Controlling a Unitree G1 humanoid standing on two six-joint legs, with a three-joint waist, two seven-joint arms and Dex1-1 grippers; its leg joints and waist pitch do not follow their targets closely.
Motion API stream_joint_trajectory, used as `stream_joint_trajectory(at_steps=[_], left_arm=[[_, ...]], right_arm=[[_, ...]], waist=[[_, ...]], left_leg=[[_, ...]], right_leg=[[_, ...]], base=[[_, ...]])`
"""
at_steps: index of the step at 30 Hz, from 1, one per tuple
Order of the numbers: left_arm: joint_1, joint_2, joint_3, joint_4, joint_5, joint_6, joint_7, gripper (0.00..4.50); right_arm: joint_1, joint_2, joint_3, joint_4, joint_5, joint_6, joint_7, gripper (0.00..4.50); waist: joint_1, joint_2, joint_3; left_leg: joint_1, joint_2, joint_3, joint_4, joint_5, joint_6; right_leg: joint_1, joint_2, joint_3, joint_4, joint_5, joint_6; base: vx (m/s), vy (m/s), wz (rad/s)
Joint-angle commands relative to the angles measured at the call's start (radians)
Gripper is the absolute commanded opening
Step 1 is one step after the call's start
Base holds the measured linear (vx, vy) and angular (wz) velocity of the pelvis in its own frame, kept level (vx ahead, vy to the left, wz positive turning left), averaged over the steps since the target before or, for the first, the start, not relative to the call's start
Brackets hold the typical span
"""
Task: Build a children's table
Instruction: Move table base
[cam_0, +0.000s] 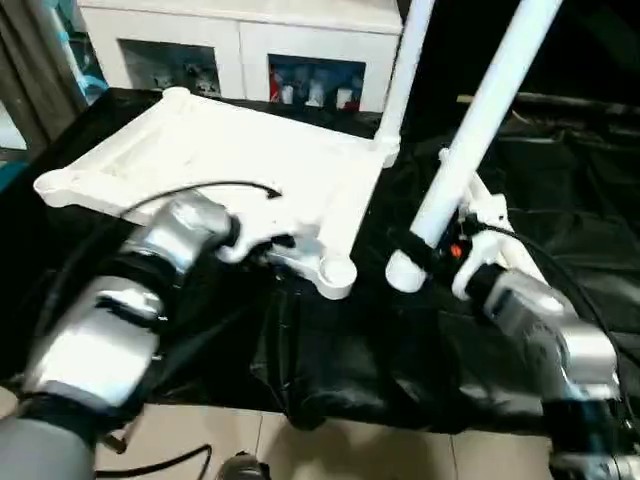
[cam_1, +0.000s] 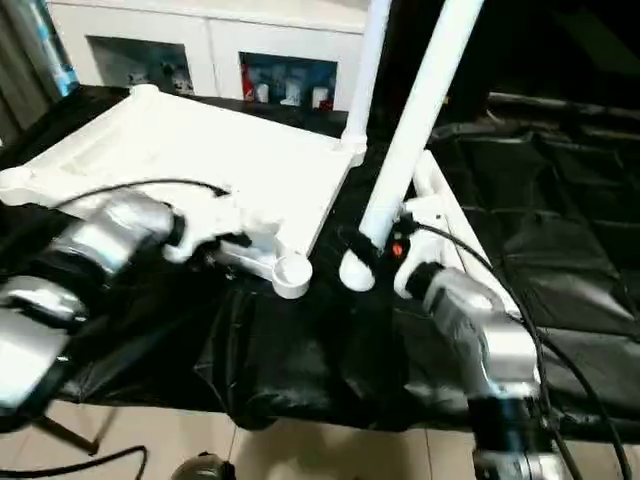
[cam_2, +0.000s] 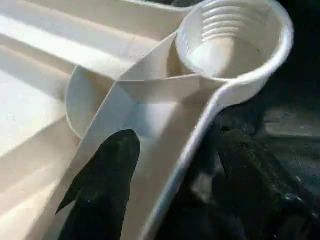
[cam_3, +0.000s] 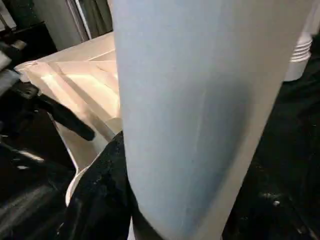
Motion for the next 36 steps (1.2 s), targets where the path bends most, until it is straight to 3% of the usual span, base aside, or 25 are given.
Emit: stream_joint_trajectory(at_steps=[1, 2, 6, 7, 10, 13, 18, 23, 26, 28, 31, 32, 34, 36], left_arm=[[-0.023, -0.013, -0.008, 0.035, 0.037, -0.016, 0.056, 2.99], [-0.029, -0.021, -0.005, 0.054, 0.044, -0.021, 0.071, 2.69], [-0.041, -0.034, -0.013, 0.093, 0.061, 0.000, 0.052, 2.57], [-0.041, -0.034, -0.014, 0.093, 0.062, 0.001, 0.050, 2.30], [-0.041, -0.024, -0.059, 0.112, 0.112, 0.034, -0.009, 2.17], [-0.044, -0.022, -0.067, 0.119, 0.127, 0.043, -0.048, 1.86], [-0.035, -0.025, -0.071, 0.076, 0.101, 0.072, -0.327, 1.45], [0.001, -0.018, -0.088, 0.013, 0.106, 0.096, -0.386, 1.18], [0.055, -0.046, -0.039, -0.041, 0.065, 0.182, -0.305, 0.85], [0.072, -0.059, -0.013, -0.053, 0.059, 0.225, -0.245, 0.61], [0.093, -0.098, 0.079, -0.048, 0.011, 0.339, -0.051, 0.51], [0.100, -0.109, 0.109, -0.047, -0.005, 0.372, 0.010, 0.45], [0.106, -0.112, 0.120, -0.055, -0.009, 0.388, 0.030, 0.41], [0.123, -0.118, 0.141, -0.068, -0.017, 0.382, 0.092, 0.34]], right_arm=[[0.009, -0.015, -0.009, -0.031, 0.001, 0.013, -0.009, 1.88], [0.013, -0.017, -0.009, -0.034, 0.000, 0.015, -0.012, 1.88], [0.015, -0.024, -0.006, -0.038, -0.002, 0.019, -0.014, 1.88], [0.014, -0.024, -0.006, -0.038, -0.002, 0.019, -0.014, 1.88], [-0.004, -0.024, -0.001, -0.022, -0.008, 0.014, -0.013, 1.88], [-0.012, -0.025, 0.003, -0.015, -0.013, 0.007, -0.012, 1.88], [-0.040, -0.036, -0.001, 0.023, -0.021, -0.015, -0.006, 1.88], [-0.049, -0.042, -0.007, 0.051, -0.032, -0.033, -0.005, 1.88], [-0.047, -0.041, -0.008, 0.071, -0.040, -0.049, -0.011, 1.88], [-0.046, -0.038, -0.007, 0.078, -0.041, -0.057, -0.012, 1.88], [-0.038, -0.023, -0.006, 0.081, -0.038, -0.064, -0.020, 1.88], [-0.035, -0.017, -0.005, 0.081, -0.037, -0.067, -0.023, 1.88], [-0.034, -0.014, -0.005, 0.082, -0.038, -0.069, -0.023, 1.88], [-0.033, -0.004, -0.001, 0.086, -0.040, -0.074, -0.027, 1.88]], waist=[[-0.004, 0.009, -0.076], [-0.003, 0.010, -0.076], [-0.004, 0.009, -0.078], [-0.004, 0.010, -0.078], [-0.001, 0.008, -0.089], [0.000, 0.008, -0.090], [0.003, 0.006, -0.089], [0.006, 0.007, -0.090], [0.007, 0.003, -0.089], [0.010, 0.007, -0.085], [0.010, -0.003, -0.079], [0.009, 0.001, -0.077], [-0.002, -0.004, -0.078], [-0.010, -0.005, -0.080]], left_leg=[[0.025, 0.023, -0.024, -0.065, -0.194, -0.007], [0.026, 0.023, -0.024, -0.064, -0.197, -0.006], [0.026, 0.024, -0.024, -0.063, -0.186, 0.002], [0.027, 0.025, -0.024, -0.064, -0.188, 0.004], [0.028, 0.027, -0.024, -0.062, -0.167, 0.003], [0.025, 0.026, -0.023, -0.060, -0.156, 0.007], [0.025, 0.026, -0.022, -0.061, -0.150, 0.012], [0.027, 0.030, -0.022, -0.062, -0.166, 0.009], [0.026, 0.030, -0.020, -0.061, -0.172, 0.011], [0.029, 0.028, -0.020, -0.062, -0.194, 0.015], [0.032, 0.026, -0.020, -0.065, -0.237, 0.011], [0.035, 0.026, -0.020, -0.064, -0.249, 0.008], [0.024, 0.021, -0.027, -0.070, -0.245, 0.004], [0.022, 0.020, -0.028, -0.072, -0.233, 0.004]], right_leg=[[0.059, -0.084, 0.051, -0.078, -0.036, -0.210], [0.058, -0.085, 0.051, -0.081, -0.047, -0.210], [0.057, -0.086, 0.052, -0.082, -0.058, -0.214], [0.055, -0.086, 0.052, -0.083, -0.058, -0.216], [0.060, -0.090, 0.051, -0.076, -0.034, -0.222], [0.061, -0.091, 0.051, -0.075, -0.015, -0.230], [0.059, -0.093, 0.052, -0.076, -0.028, -0.236], [0.059, -0.094, 0.051, -0.072, -0.015, -0.253], [0.060, -0.095, 0.050, -0.069, -0.013, -0.265], [0.055, -0.095, 0.049, -0.082, -0.086, -0.250], [0.055, -0.097, 0.047, -0.094, -0.204, -0.223], [0.054, -0.098, 0.047, -0.094, -0.229, -0.221], [0.067, -0.101, 0.041, -0.104, -0.311, -0.177], [0.065, -0.097, 0.037, -0.106, -0.311, -0.149]], base=[[0.000, 0.000, 0.00], [0.000, 0.000, 0.00], [0.000, 0.000, 0.00], [0.000, 0.000, 0.00], [0.000, 0.000, 0.00], [0.000, 0.000, 0.00], [0.000, 0.000, 0.00], [0.000, 0.000, 0.00], [0.000, 0.000, 0.00], [0.000, 0.000, 0.00], [0.000, 0.000, 0.00], [0.000, 0.000, 0.00], [0.000, 0.000, 0.00], [0.000, 0.000, 0.00]])
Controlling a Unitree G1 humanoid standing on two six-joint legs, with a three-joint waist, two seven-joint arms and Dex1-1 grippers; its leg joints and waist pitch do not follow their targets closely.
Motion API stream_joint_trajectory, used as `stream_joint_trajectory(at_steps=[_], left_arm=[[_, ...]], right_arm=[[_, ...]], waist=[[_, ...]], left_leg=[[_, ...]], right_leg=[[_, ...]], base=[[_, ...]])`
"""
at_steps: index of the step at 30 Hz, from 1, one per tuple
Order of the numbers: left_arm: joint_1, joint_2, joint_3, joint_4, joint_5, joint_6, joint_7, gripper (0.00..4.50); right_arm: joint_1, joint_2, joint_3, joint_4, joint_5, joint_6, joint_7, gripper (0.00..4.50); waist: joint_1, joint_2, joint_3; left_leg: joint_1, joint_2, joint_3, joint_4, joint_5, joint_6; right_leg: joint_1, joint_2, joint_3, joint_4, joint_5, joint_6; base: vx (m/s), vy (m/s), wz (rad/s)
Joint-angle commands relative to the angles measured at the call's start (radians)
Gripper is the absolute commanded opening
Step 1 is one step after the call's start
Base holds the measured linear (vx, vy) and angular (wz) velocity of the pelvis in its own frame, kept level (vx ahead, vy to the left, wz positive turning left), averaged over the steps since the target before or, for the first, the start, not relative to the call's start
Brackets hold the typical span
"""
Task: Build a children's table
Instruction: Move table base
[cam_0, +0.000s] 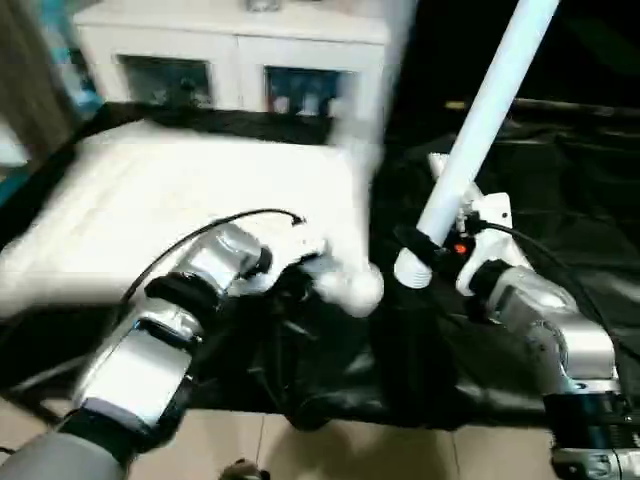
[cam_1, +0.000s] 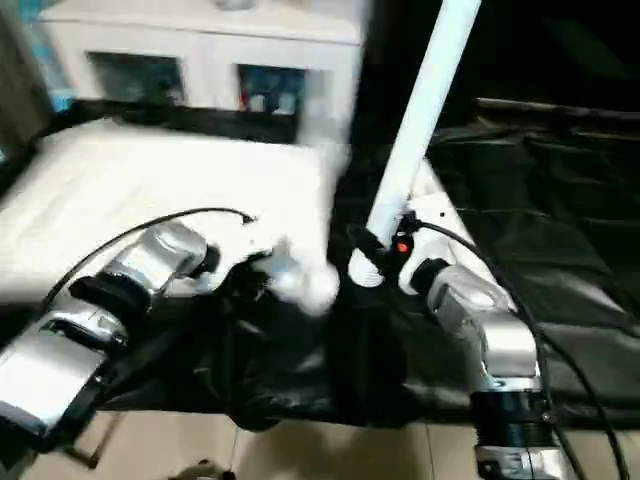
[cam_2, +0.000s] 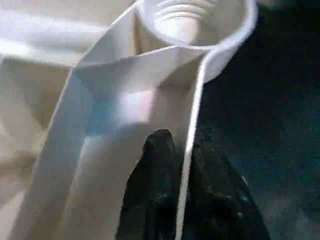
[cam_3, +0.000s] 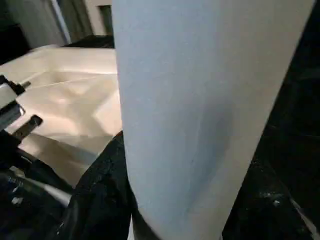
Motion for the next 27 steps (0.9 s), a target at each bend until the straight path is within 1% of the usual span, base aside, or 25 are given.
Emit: stream_joint_trajectory(at_steps=[1, 2, 3, 4, 5, 6, 7, 8, 9, 10, 11, 12, 13, 14, 15, 16, 17, 19, 21, 22, 23, 24, 25, 26, 27], left_arm=[[0.057, 0.014, 0.034, -0.008, -0.012, 0.014, 0.091, 0.34], [0.076, 0.015, 0.036, -0.033, -0.012, 0.000, 0.097, 0.24], [0.100, 0.016, 0.038, -0.073, -0.009, -0.004, 0.100, 0.16], [0.100, 0.016, 0.038, -0.073, -0.009, -0.004, 0.100, 0.13], [0.123, 0.021, 0.033, -0.107, -0.006, -0.041, 0.086, 0.11], [0.146, 0.026, 0.028, -0.137, -0.006, -0.095, 0.068, 0.05], [0.165, 0.031, 0.025, -0.156, -0.010, -0.166, 0.050, 0.02], [0.172, 0.032, 0.025, -0.162, -0.014, -0.201, 0.042, 0.00], [0.194, 0.039, 0.019, -0.181, -0.024, -0.299, 0.019, 0.00], [0.200, 0.041, 0.017, -0.186, -0.026, -0.321, 0.014, 0.00], [0.210, 0.045, 0.013, -0.196, -0.030, -0.361, 0.006, 0.00], [0.216, 0.049, 0.010, -0.197, -0.036, -0.387, -0.013, 0.00], [0.224, 0.054, 0.005, -0.201, -0.042, -0.412, -0.035, 0.00], [0.224, 0.054, 0.005, -0.201, -0.042, -0.412, -0.035, 0.00], [0.219, 0.062, 0.001, -0.189, -0.039, -0.441, -0.050, 0.00], [0.215, 0.065, -0.001, -0.183, -0.034, -0.448, -0.049, 0.00], [0.202, 0.073, -0.007, -0.161, -0.017, -0.463, -0.039, 0.00], [0.197, 0.079, -0.007, -0.153, -0.007, -0.464, -0.034, 0.00], [0.192, 0.082, -0.003, -0.139, -0.003, -0.474, -0.033, 0.00], [0.190, 0.084, -0.001, -0.130, 0.000, -0.478, -0.030, 0.00], [0.186, 0.085, 0.003, -0.118, 0.003, -0.487, -0.018, 0.30], [0.185, 0.081, 0.020, -0.111, -0.016, -0.484, -0.026, 0.47], [0.185, 0.080, 0.022, -0.110, -0.019, -0.484, -0.028, 0.59], [0.184, 0.078, 0.032, -0.106, -0.031, -0.481, -0.033, 0.59], [0.184, 0.078, 0.032, -0.106, -0.031, -0.481, -0.033, 0.73]], right_arm=[[-0.002, 0.013, 0.002, 0.007, -0.004, -0.019, -0.007, 1.88], [-0.001, 0.019, 0.004, 0.010, -0.007, -0.023, -0.010, 1.88], [-0.001, 0.023, 0.006, 0.014, -0.009, -0.028, -0.011, 1.88], [-0.001, 0.023, 0.006, 0.014, -0.009, -0.028, -0.011, 1.88], [-0.003, 0.028, 0.007, 0.020, -0.012, -0.036, -0.014, 1.88], [-0.008, 0.034, 0.005, 0.029, -0.015, -0.046, -0.019, 1.88], [-0.013, 0.039, 0.003, 0.037, -0.017, -0.052, -0.025, 1.88], [-0.015, 0.041, 0.003, 0.039, -0.018, -0.054, -0.027, 1.88], [-0.018, 0.045, 0.006, 0.040, -0.023, -0.057, -0.034, 1.88], [-0.018, 0.045, 0.008, 0.039, -0.025, -0.058, -0.035, 1.88], [-0.018, 0.046, 0.013, 0.035, -0.029, -0.057, -0.037, 1.88], [-0.017, 0.044, 0.016, 0.025, -0.031, -0.054, -0.038, 1.88], [-0.014, 0.041, 0.020, 0.011, -0.033, -0.049, -0.040, 1.88], [-0.014, 0.041, 0.020, 0.011, -0.033, -0.049, -0.040, 1.88], [-0.009, 0.032, 0.012, -0.012, -0.029, -0.040, -0.041, 1.88], [-0.007, 0.030, 0.009, -0.018, -0.028, -0.038, -0.041, 1.88], [-0.001, 0.024, 0.003, -0.031, -0.026, -0.032, -0.040, 1.88], [0.007, 0.018, 0.002, -0.034, -0.025, -0.036, -0.036, 1.88], [0.011, 0.016, 0.001, -0.035, -0.026, -0.039, -0.033, 1.88], [0.013, 0.015, 0.000, -0.035, -0.027, -0.040, -0.033, 1.88], [0.015, 0.014, -0.003, -0.034, -0.027, -0.040, -0.033, 1.88], [0.013, 0.016, -0.006, -0.029, -0.025, -0.042, -0.035, 1.88], [0.013, 0.017, -0.007, -0.029, -0.025, -0.042, -0.036, 1.88], [0.012, 0.018, -0.009, -0.026, -0.023, -0.043, -0.037, 1.88], [0.012, 0.018, -0.009, -0.026, -0.023, -0.043, -0.037, 1.88]], waist=[[0.011, -0.012, -0.071], [0.010, -0.002, -0.071], [0.007, -0.008, -0.071], [0.007, -0.006, -0.072], [0.009, -0.005, -0.073], [0.010, 0.006, -0.074], [0.009, 0.005, -0.075], [0.006, 0.003, -0.075], [0.009, 0.006, -0.077], [0.008, 0.014, -0.079], [0.008, 0.013, -0.080], [0.010, 0.018, -0.081], [0.009, 0.029, -0.080], [0.010, 0.024, -0.081], [0.012, 0.022, -0.083], [0.013, 0.024, -0.084], [0.014, 0.026, -0.086], [0.014, 0.028, -0.086], [0.013, 0.027, -0.085], [0.014, 0.022, -0.083], [0.014, 0.023, -0.083], [0.015, 0.019, -0.081], [0.015, 0.021, -0.081], [0.014, 0.021, -0.080], [0.015, 0.023, -0.082]], left_leg=[[0.006, 0.022, -0.031, -0.070, -0.242, 0.001], [0.005, 0.023, -0.034, -0.070, -0.245, 0.001], [0.008, 0.019, -0.029, -0.069, -0.246, 0.009], [0.010, 0.022, -0.029, -0.069, -0.236, 0.013], [0.011, 0.022, -0.029, -0.069, -0.235, 0.012], [0.014, 0.026, -0.030, -0.071, -0.244, 0.009], [0.013, 0.027, -0.032, -0.073, -0.248, 0.010], [0.011, 0.026, -0.030, -0.073, -0.247, 0.010], [0.014, 0.024, -0.030, -0.072, -0.243, 0.013], [0.014, 0.027, -0.030, -0.073, -0.245, 0.012], [0.015, 0.027, -0.029, -0.073, -0.246, 0.009], [0.018, 0.029, -0.028, -0.075, -0.251, 0.004], [0.021, 0.031, -0.029, -0.077, -0.265, -0.002], [0.019, 0.030, -0.029, -0.077, -0.261, -0.002], [0.019, 0.029, -0.027, -0.076, -0.248, 0.003], [0.020, 0.028, -0.026, -0.074, -0.240, 0.010], [0.019, 0.029, -0.026, -0.074, -0.233, 0.012], [0.015, 0.029, -0.027, -0.076, -0.222, 0.009], [0.017, 0.028, -0.026, -0.076, -0.233, 0.008], [0.016, 0.026, -0.025, -0.076, -0.239, 0.009], [0.016, 0.026, -0.026, -0.076, -0.240, 0.009], [0.016, 0.026, -0.026, -0.077, -0.248, 0.008], [0.015, 0.026, -0.027, -0.078, -0.251, 0.007], [0.015, 0.027, -0.028, -0.079, -0.251, 0.006], [0.018, 0.028, -0.028, -0.078, -0.255, 0.004]], right_leg=[[0.047, -0.086, 0.046, -0.108, -0.317, -0.150], [0.047, -0.088, 0.045, -0.107, -0.317, -0.155], [0.043, -0.083, 0.044, -0.115, -0.338, -0.146], [0.041, -0.085, 0.047, -0.114, -0.329, -0.152], [0.040, -0.083, 0.047, -0.114, -0.325, -0.152], [0.037, -0.083, 0.048, -0.113, -0.300, -0.161], [0.037, -0.083, 0.047, -0.113, -0.284, -0.163], [0.038, -0.080, 0.047, -0.110, -0.276, -0.163], [0.036, -0.081, 0.049, -0.111, -0.277, -0.157], [0.035, -0.081, 0.050, -0.111, -0.277, -0.153], [0.034, -0.080, 0.051, -0.110, -0.272, -0.150], [0.031, -0.079, 0.051, -0.108, -0.260, -0.149], [0.029, -0.077, 0.051, -0.110, -0.247, -0.152], [0.032, -0.076, 0.051, -0.107, -0.231, -0.155], [0.033, -0.076, 0.053, -0.102, -0.208, -0.160], [0.031, -0.078, 0.055, -0.102, -0.214, -0.157], [0.032, -0.078, 0.055, -0.102, -0.210, -0.154], [0.034, -0.078, 0.055, -0.098, -0.191, -0.149], [0.032, -0.080, 0.055, -0.102, -0.208, -0.148], [0.032, -0.082, 0.055, -0.105, -0.236, -0.145], [0.033, -0.083, 0.055, -0.106, -0.249, -0.142], [0.032, -0.084, 0.055, -0.111, -0.281, -0.133], [0.032, -0.084, 0.055, -0.113, -0.306, -0.124], [0.031, -0.085, 0.055, -0.113, -0.311, -0.123], [0.028, -0.084, 0.055, -0.113, -0.310, -0.126]], base=[[0.000, 0.000, 0.00], [0.000, 0.000, 0.00], [0.000, 0.000, 0.00], [0.000, 0.000, 0.00], [0.000, 0.000, 0.00], [0.000, 0.000, 0.00], [0.000, 0.000, 0.00], [0.000, 0.000, 0.00], [0.000, 0.000, 0.00], [0.000, 0.000, 0.00], [0.000, 0.000, 0.00], [0.000, 0.000, 0.00], [0.000, 0.000, 0.00], [0.000, 0.000, 0.00], [0.000, 0.000, 0.00], [0.000, 0.000, 0.00], [0.000, 0.000, 0.00], [0.000, 0.000, 0.00], [0.000, 0.000, 0.00], [0.000, 0.000, 0.00], [0.000, 0.000, 0.00], [0.000, 0.000, 0.00], [0.000, 0.000, 0.00], [0.000, 0.000, 0.00], [0.000, 0.000, 0.00]])
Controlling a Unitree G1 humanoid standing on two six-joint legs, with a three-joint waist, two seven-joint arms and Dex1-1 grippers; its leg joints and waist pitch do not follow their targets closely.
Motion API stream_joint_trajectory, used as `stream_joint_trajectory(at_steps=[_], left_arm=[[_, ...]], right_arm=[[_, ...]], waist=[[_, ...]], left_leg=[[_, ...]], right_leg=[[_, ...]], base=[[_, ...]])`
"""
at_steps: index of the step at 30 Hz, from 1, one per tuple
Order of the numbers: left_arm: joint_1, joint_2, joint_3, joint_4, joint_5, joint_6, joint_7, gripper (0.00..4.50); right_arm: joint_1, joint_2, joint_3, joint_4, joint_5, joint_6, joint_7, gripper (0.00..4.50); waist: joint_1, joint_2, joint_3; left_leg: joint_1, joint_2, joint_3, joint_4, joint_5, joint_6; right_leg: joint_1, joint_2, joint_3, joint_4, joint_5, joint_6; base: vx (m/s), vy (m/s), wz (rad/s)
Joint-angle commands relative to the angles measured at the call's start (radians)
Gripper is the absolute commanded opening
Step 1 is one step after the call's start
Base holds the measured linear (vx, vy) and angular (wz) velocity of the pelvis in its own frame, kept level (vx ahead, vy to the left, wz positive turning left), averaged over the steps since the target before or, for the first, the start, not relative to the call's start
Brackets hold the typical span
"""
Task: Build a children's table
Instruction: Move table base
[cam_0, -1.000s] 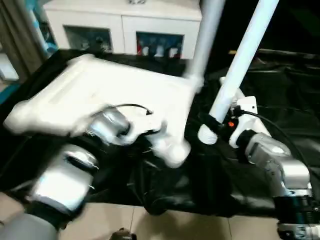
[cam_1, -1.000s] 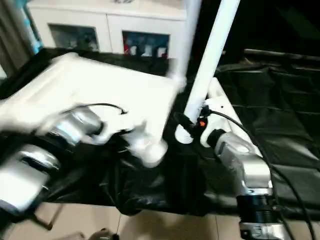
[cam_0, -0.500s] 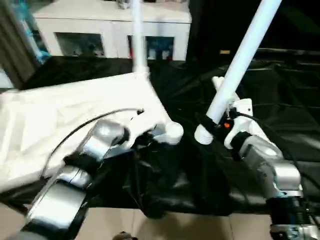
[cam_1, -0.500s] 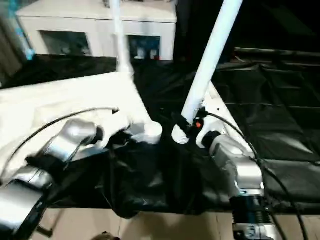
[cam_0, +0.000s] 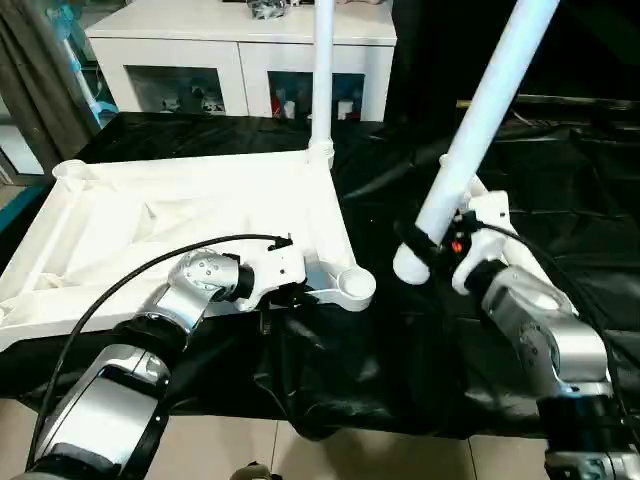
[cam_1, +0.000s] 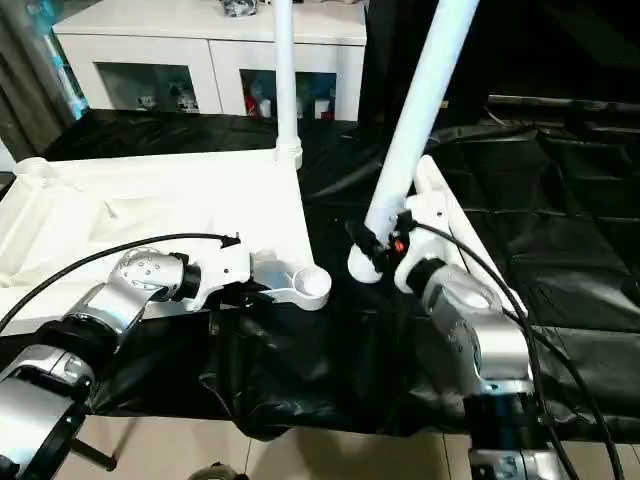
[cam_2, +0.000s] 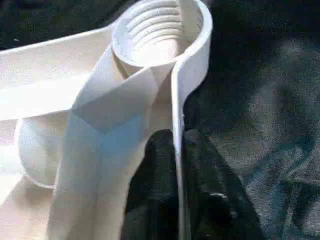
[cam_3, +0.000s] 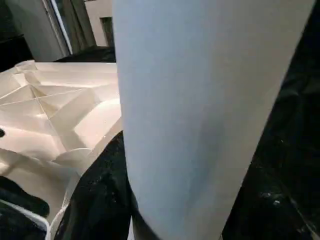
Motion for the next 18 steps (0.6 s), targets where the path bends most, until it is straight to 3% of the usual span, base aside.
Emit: stream_joint_trajectory(at_steps=[1, 2, 4, 6, 7, 8, 10, 12, 14, 15, 18], left_arm=[[-0.004, 0.000, 0.024, 0.000, -0.033, -0.022, -0.024, 0.86], [-0.002, 0.005, 0.030, -0.005, -0.045, -0.033, -0.035, 0.97], [0.003, 0.012, 0.048, -0.025, -0.072, -0.048, -0.054, 1.06], [0.014, 0.017, 0.106, -0.096, -0.163, -0.002, -0.098, 1.09], [0.021, 0.016, 0.141, -0.141, -0.212, 0.040, -0.106, 1.09], [0.042, 0.015, 0.198, -0.240, -0.278, 0.118, -0.068, 1.09], [0.080, -0.006, 0.291, -0.380, -0.343, 0.190, 0.087, 1.09], [0.131, -0.050, 0.376, -0.486, -0.355, 0.274, 0.301, 1.09], [0.230, -0.099, 0.431, -0.607, -0.345, 0.328, 0.455, 1.09], [0.277, -0.128, 0.460, -0.650, -0.323, 0.324, 0.538, 1.09], [0.372, -0.189, 0.518, -0.750, -0.225, 0.301, 0.708, 1.09]], right_arm=[[-0.005, 0.000, -0.006, -0.006, 0.008, -0.006, -0.007, 1.88], [-0.006, 0.003, -0.005, -0.006, 0.009, -0.007, -0.008, 1.88], [-0.008, 0.009, 0.000, -0.007, 0.010, -0.006, -0.010, 1.88], [-0.009, 0.016, 0.005, -0.019, 0.009, -0.002, -0.017, 1.88], [-0.008, 0.019, 0.004, -0.027, 0.005, -0.001, -0.027, 1.88], [-0.007, 0.026, -0.008, -0.042, -0.020, 0.013, -0.089, 1.88], [0.010, 0.037, -0.041, -0.088, -0.015, 0.080, -0.155, 1.88], [0.058, 0.037, -0.043, -0.161, -0.016, 0.100, -0.167, 1.88], [0.107, 0.057, -0.043, -0.211, -0.076, 0.025, -0.224, 1.88], [0.121, 0.058, -0.026, -0.219, -0.130, -0.013, -0.258, 1.88], [0.128, 0.068, 0.004, -0.191, -0.185, -0.077, -0.295, 1.88]], waist=[[-0.010, -0.019, -0.064], [-0.008, -0.023, -0.064], [-0.010, -0.017, -0.067], [-0.010, -0.012, -0.069], [-0.014, -0.016, -0.071], [-0.012, -0.011, -0.073], [-0.020, -0.010, -0.078], [-0.021, -0.012, -0.072], [-0.024, -0.016, -0.070], [-0.027, -0.033, -0.068], [-0.041, -0.031, -0.060]], left_leg=[[0.018, 0.039, -0.026, -0.069, -0.250, -0.004], [0.016, 0.039, -0.027, -0.070, -0.244, -0.002], [0.017, 0.041, -0.026, -0.070, -0.235, -0.005], [0.015, 0.040, -0.025, -0.068, -0.220, -0.006], [0.012, 0.040, -0.023, -0.066, -0.203, -0.001], [0.013, 0.042, -0.024, -0.065, -0.197, -0.005], [0.005, 0.045, -0.025, -0.060, -0.155, 0.002], [0.002, 0.041, -0.022, -0.056, -0.167, 0.028], [-0.002, 0.037, -0.021, -0.056, -0.164, 0.041], [-0.005, 0.037, -0.020, -0.058, -0.163, 0.038], [-0.002, 0.035, -0.021, -0.063, -0.220, 0.016]], right_leg=[[0.029, -0.079, 0.052, -0.097, -0.287, -0.142], [0.031, -0.080, 0.051, -0.096, -0.278, -0.146], [0.030, -0.078, 0.051, -0.088, -0.217, -0.161], [0.031, -0.080, 0.051, -0.081, -0.169, -0.180], [0.032, -0.078, 0.050, -0.077, -0.124, -0.198], [0.034, -0.080, 0.050, -0.069, -0.102, -0.209], [0.038, -0.073, 0.047, -0.052, -0.002, -0.239], [0.034, -0.069, 0.046, -0.060, 0.004, -0.241], [0.037, -0.069, 0.045, -0.070, -0.050, -0.213], [0.037, -0.069, 0.044, -0.075, -0.091, -0.192], [0.029, -0.064, 0.045, -0.096, -0.265, -0.123]], base=[[0.000, 0.000, 0.00], [0.000, 0.000, 0.00], [0.000, 0.000, 0.00], [0.000, 0.000, 0.00], [0.000, 0.000, 0.00], [0.000, 0.000, 0.00], [0.000, 0.000, 0.00], [0.000, 0.000, 0.00], [0.000, 0.000, 0.00], [0.000, 0.000, 0.00], [0.000, 0.000, 0.00]])
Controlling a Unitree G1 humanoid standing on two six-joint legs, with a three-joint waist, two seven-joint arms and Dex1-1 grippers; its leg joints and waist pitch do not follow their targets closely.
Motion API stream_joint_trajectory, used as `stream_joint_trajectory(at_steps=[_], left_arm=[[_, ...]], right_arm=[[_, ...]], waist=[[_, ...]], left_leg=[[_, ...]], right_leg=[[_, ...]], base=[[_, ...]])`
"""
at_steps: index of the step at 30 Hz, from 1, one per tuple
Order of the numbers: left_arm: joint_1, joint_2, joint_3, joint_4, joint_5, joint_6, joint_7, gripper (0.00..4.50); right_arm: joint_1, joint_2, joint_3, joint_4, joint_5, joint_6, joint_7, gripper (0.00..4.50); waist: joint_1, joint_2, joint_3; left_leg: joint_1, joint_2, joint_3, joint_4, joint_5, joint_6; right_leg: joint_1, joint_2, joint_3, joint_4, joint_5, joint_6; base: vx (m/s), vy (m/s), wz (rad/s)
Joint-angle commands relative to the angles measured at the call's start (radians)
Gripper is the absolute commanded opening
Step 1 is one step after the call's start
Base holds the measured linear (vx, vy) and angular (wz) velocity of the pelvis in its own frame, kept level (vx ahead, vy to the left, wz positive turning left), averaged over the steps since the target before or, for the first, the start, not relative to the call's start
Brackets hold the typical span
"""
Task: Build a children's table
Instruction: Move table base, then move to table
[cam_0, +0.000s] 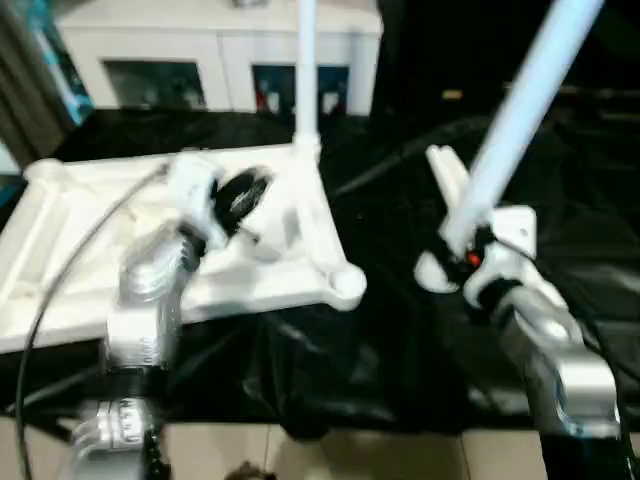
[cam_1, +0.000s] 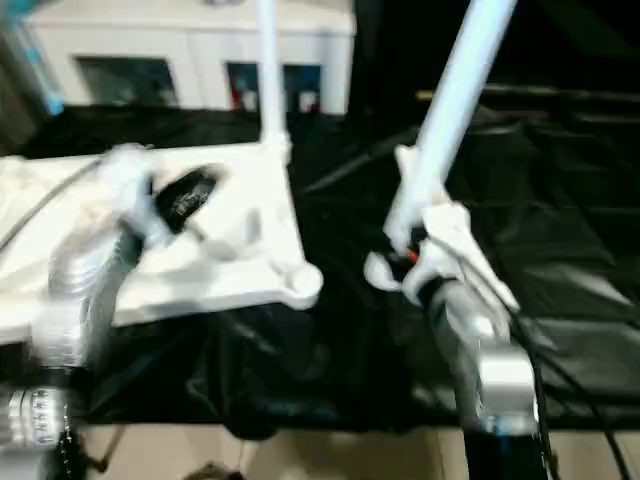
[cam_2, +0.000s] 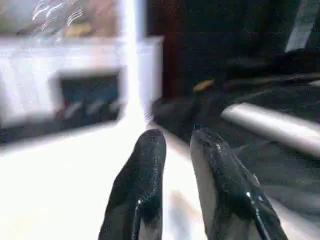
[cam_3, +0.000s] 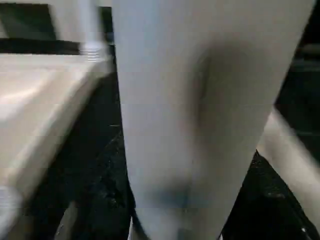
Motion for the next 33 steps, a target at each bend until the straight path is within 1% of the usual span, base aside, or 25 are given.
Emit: stream_joint_trajectory(at_steps=[1, 8, 9, 10, 11, 12, 13, 14, 15, 17, 18, 19, 20, 21, 22, 24, 25, 26, 27, 28, 29, 30, 31, 32, 33], left_arm=[[0.020, -0.020, 0.037, -0.081, 0.064, 0.013, 0.108, 1.09], [0.129, -0.030, -0.011, -0.252, 0.160, 0.106, 0.268, 1.09], [0.141, -0.031, -0.023, -0.265, 0.183, 0.113, 0.279, 1.09], [0.145, -0.033, -0.027, -0.270, 0.193, 0.117, 0.283, 1.09], [0.146, -0.038, -0.026, -0.274, 0.195, 0.122, 0.288, 1.09], [0.146, -0.053, -0.013, -0.282, 0.188, 0.128, 0.304, 1.09], [0.145, -0.056, -0.006, -0.286, 0.182, 0.146, 0.309, 1.09], [0.145, -0.056, -0.006, -0.292, 0.175, 0.152, 0.313, 1.09], [0.148, -0.052, -0.011, -0.298, 0.156, 0.151, 0.301, 1.09], [0.148, -0.043, -0.019, -0.300, 0.151, 0.166, 0.296, 1.09], [0.152, -0.031, -0.026, -0.304, 0.153, 0.187, 0.294, 1.09], [0.153, -0.028, -0.027, -0.306, 0.154, 0.187, 0.295, 1.09], [0.154, -0.026, -0.026, -0.305, 0.152, 0.185, 0.293, 1.09], [0.155, -0.026, -0.025, -0.307, 0.152, 0.185, 0.291, 1.09], [0.158, -0.024, -0.025, -0.309, 0.151, 0.190, 0.285, 1.09], [0.157, -0.023, -0.023, -0.311, 0.149, 0.192, 0.282, 1.09], [0.157, -0.023, -0.023, -0.312, 0.149, 0.193, 0.282, 1.09], [0.156, -0.021, -0.024, -0.313, 0.146, 0.195, 0.282, 1.09], [0.159, -0.016, -0.028, -0.319, 0.140, 0.204, 0.283, 1.09], [0.159, -0.016, -0.028, -0.319, 0.140, 0.204, 0.283, 1.09], [0.160, -0.013, -0.032, -0.322, 0.133, 0.210, 0.280, 1.09], [0.164, -0.008, -0.038, -0.328, 0.125, 0.218, 0.277, 1.09], [0.164, -0.008, -0.040, -0.329, 0.125, 0.218, 0.277, 1.09], [0.166, -0.007, -0.041, -0.331, 0.124, 0.220, 0.277, 1.09], [0.167, -0.007, -0.042, -0.330, 0.123, 0.222, 0.276, 1.09]], right_arm=[[-0.017, 0.026, 0.009, 0.010, -0.004, -0.042, -0.024, 1.88], [-0.033, 0.070, 0.104, 0.072, -0.019, -0.060, 0.006, 1.88], [-0.034, 0.074, 0.114, 0.082, -0.031, -0.071, 0.012, 1.88], [-0.035, 0.074, 0.118, 0.087, -0.040, -0.078, 0.012, 1.88], [-0.036, 0.078, 0.116, 0.090, -0.039, -0.079, 0.013, 1.88], [-0.037, 0.087, 0.109, 0.094, -0.029, -0.083, 0.016, 1.88], [-0.039, 0.094, 0.102, 0.094, -0.015, -0.086, 0.023, 1.88], [-0.040, 0.101, 0.093, 0.095, 0.004, -0.083, 0.027, 1.88], [-0.040, 0.109, 0.082, 0.097, 0.030, -0.083, 0.034, 1.88], [-0.039, 0.101, 0.091, 0.102, 0.039, -0.085, 0.047, 1.88], [-0.035, 0.081, 0.124, 0.105, 0.018, -0.098, 0.073, 1.88], [-0.034, 0.076, 0.132, 0.106, 0.010, -0.103, 0.077, 1.88], [-0.032, 0.073, 0.144, 0.107, 0.006, -0.100, 0.087, 1.88], [-0.029, 0.074, 0.151, 0.109, 0.001, -0.098, 0.094, 1.88], [-0.024, 0.074, 0.160, 0.112, -0.013, -0.104, 0.097, 1.88], [-0.020, 0.094, 0.144, 0.111, 0.004, -0.108, 0.094, 1.88], [-0.018, 0.102, 0.136, 0.109, 0.016, -0.103, 0.097, 1.88], [-0.017, 0.108, 0.130, 0.107, 0.030, -0.097, 0.100, 1.88], [-0.011, 0.096, 0.146, 0.105, 0.024, -0.112, 0.108, 1.88], [-0.011, 0.096, 0.146, 0.105, 0.024, -0.112, 0.108, 1.88], [-0.008, 0.092, 0.152, 0.104, 0.022, -0.117, 0.107, 1.88], [-0.003, 0.092, 0.154, 0.103, 0.021, -0.121, 0.108, 1.88], [-0.001, 0.092, 0.155, 0.102, 0.020, -0.121, 0.108, 1.88], [0.001, 0.093, 0.156, 0.101, 0.019, -0.121, 0.109, 1.88], [0.004, 0.094, 0.155, 0.098, 0.016, -0.121, 0.111, 1.88]], waist=[[-0.002, -0.006, -0.065], [-0.007, -0.014, -0.061], [-0.012, -0.009, -0.063], [-0.013, 0.002, -0.063], [-0.017, 0.016, -0.075], [-0.044, 0.034, -0.073], [-0.062, 0.048, -0.071], [-0.065, 0.046, -0.068], [-0.055, 0.031, -0.061], [-0.032, -0.005, -0.058], [0.012, -0.043, -0.066], [0.032, -0.040, -0.065], [0.046, -0.034, -0.059], [0.045, -0.029, -0.060], [0.046, -0.008, -0.063], [0.034, -0.002, -0.054], [0.038, 0.008, -0.047], [0.018, 0.027, -0.040], [0.007, 0.028, -0.018], [0.007, 0.045, -0.022], [0.008, 0.056, -0.017], [0.007, 0.055, -0.023], [-0.006, 0.031, -0.020], [0.003, 0.014, -0.011], [0.036, 0.003, -0.013]], left_leg=[[0.018, 0.039, -0.025, -0.069, -0.242, 0.000], [0.022, 0.039, -0.028, -0.073, -0.270, -0.014], [0.029, 0.050, -0.040, -0.077, -0.269, -0.036], [-0.016, 0.036, -0.090, -0.104, -0.293, 0.028], [0.012, 0.063, -0.128, -0.102, -0.310, 0.046], [0.019, 0.106, -0.199, -0.120, -0.315, 0.118], [0.057, 0.150, -0.246, -0.124, -0.309, 0.183], [0.068, 0.196, -0.210, -0.129, -0.295, 0.171], [0.045, 0.174, -0.173, -0.121, -0.245, 0.231], [0.003, 0.048, -0.074, -0.040, -0.273, 0.222], [-0.026, -0.039, -0.035, 0.067, -0.178, 0.136], [-0.036, -0.028, -0.045, 0.053, -0.101, 0.099], [-0.040, -0.010, -0.057, 0.024, -0.051, 0.057], [-0.032, 0.000, -0.062, -0.005, -0.077, 0.033], [-0.054, -0.010, -0.109, -0.041, -0.132, 0.073], [-0.039, -0.014, -0.117, -0.026, -0.248, 0.066], [-0.020, -0.007, -0.116, -0.023, -0.299, 0.055], [0.055, 0.017, -0.094, -0.016, -0.382, 0.016], [0.100, 0.027, -0.089, -0.022, -0.528, -0.018], [0.105, 0.096, -0.119, -0.086, -0.721, -0.018], [0.083, 0.145, -0.140, -0.146, -0.848, -0.023], [0.098, 0.146, -0.142, -0.177, -0.924, -0.021], [0.114, 0.134, -0.141, -0.170, -0.913, -0.015], [0.114, 0.047, -0.087, -0.101, -0.827, -0.065], [0.066, 0.008, -0.055, -0.022, -0.466, -0.005]], right_leg=[[0.041, -0.067, 0.047, -0.100, -0.295, -0.102], [0.035, -0.056, 0.050, -0.095, -0.223, -0.103], [0.033, -0.033, 0.038, -0.086, -0.170, -0.107], [0.067, -0.037, -0.024, -0.067, -0.124, -0.118], [0.058, -0.030, -0.035, -0.060, -0.069, -0.139], [0.050, -0.009, -0.053, -0.013, -0.035, -0.195], [0.004, 0.008, -0.046, 0.038, -0.120, -0.223], [-0.013, -0.001, -0.027, 0.049, -0.123, -0.207], [-0.006, -0.018, -0.002, 0.059, -0.060, -0.184], [0.005, -0.073, 0.053, -0.059, 0.036, -0.283], [0.060, -0.121, 0.078, -0.108, -0.099, -0.230], [0.073, -0.131, 0.090, -0.104, -0.159, -0.151], [0.073, -0.126, 0.091, -0.102, -0.266, 0.016], [0.071, -0.094, 0.073, -0.091, -0.266, 0.085], [0.096, -0.108, -0.013, -0.089, -0.240, 0.073], [0.110, -0.138, -0.054, -0.125, -0.472, 0.024], [0.111, -0.152, -0.067, -0.145, -0.569, -0.003], [0.073, -0.112, -0.058, -0.177, -0.707, -0.012], [0.067, -0.080, -0.110, -0.195, -0.754, -0.007], [0.098, -0.051, -0.103, -0.133, -0.605, -0.016], [0.124, -0.038, -0.075, -0.026, -0.467, -0.034], [0.113, -0.024, -0.035, 0.034, -0.254, -0.062], [0.100, -0.038, -0.011, 0.025, -0.253, -0.070], [0.086, -0.082, 0.018, -0.106, -0.538, -0.099], [0.135, -0.152, 0.069, -0.176, -0.793, -0.091]], base=[[0.000, 0.000, 0.00], [0.000, 0.000, 0.00], [0.000, 0.000, 0.00], [0.024, -0.020, 0.28], [0.018, -0.055, 0.56], [0.018, -0.055, 0.56], [0.017, -0.102, 0.59], [0.031, -0.165, 0.43], [0.031, -0.165, 0.43], [0.032, -0.209, 0.18], [0.035, -0.199, 0.12], [0.011, -0.151, -0.02], [-0.032, -0.125, -0.04], [-0.032, -0.125, -0.04], [-0.035, -0.089, 0.15], [-0.027, -0.049, 0.39], [-0.020, -0.014, 0.46], [-0.036, 0.008, 0.24], [-0.036, 0.008, 0.24], [0.000, 0.000, 0.00], [0.077, 0.054, -0.07], [0.077, 0.054, -0.07], [0.092, 0.012, -0.06], [0.111, -0.015, -0.05], [0.111, -0.015, -0.05]])
